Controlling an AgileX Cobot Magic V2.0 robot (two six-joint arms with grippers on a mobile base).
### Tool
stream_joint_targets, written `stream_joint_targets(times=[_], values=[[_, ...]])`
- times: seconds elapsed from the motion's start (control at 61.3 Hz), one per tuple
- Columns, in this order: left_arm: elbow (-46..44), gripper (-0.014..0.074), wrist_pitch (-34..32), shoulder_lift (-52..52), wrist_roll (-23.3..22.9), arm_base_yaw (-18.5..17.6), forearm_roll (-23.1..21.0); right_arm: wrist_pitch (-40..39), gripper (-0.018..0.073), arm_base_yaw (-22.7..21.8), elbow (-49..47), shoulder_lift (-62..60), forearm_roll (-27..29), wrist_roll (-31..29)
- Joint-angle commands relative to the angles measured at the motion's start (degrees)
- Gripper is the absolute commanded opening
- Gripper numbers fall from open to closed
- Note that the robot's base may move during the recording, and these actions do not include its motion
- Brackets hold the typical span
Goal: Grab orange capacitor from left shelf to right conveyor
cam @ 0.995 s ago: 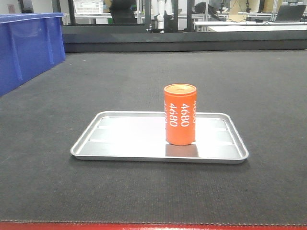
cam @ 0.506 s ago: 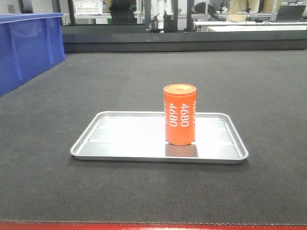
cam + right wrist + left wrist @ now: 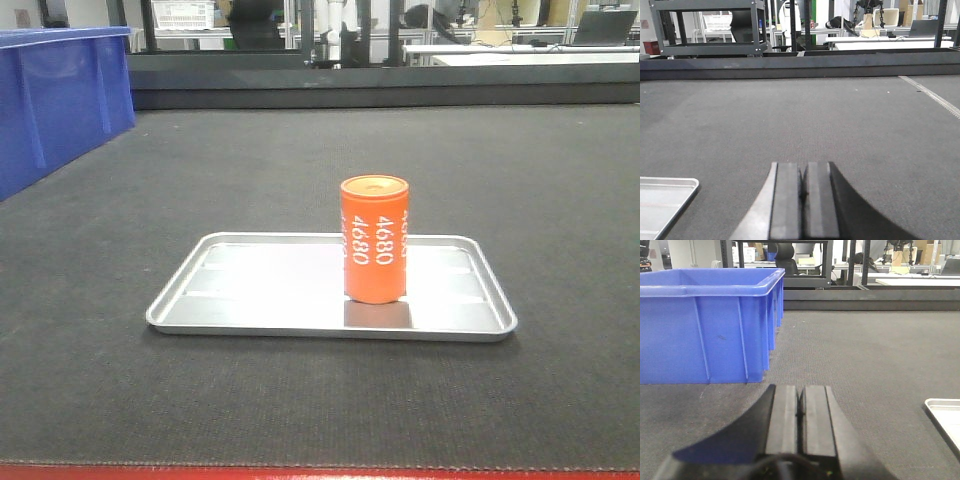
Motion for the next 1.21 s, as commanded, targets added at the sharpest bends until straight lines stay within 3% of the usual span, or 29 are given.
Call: stream_joint_targets(times=[0.0, 1.191], values=[[-0.4, -0.0105, -5.2, 0.6, 0.0, -0.2, -0.3, -5.7, 0.005, -0.4, 0.1, -1.2, -0.4, 0.3], [-0.4, -0.0105, -5.2, 0.6, 0.0, -0.2, -0.3, -8.3, 0.005, -0.4, 0.1, -1.2, -0.4, -1.6]])
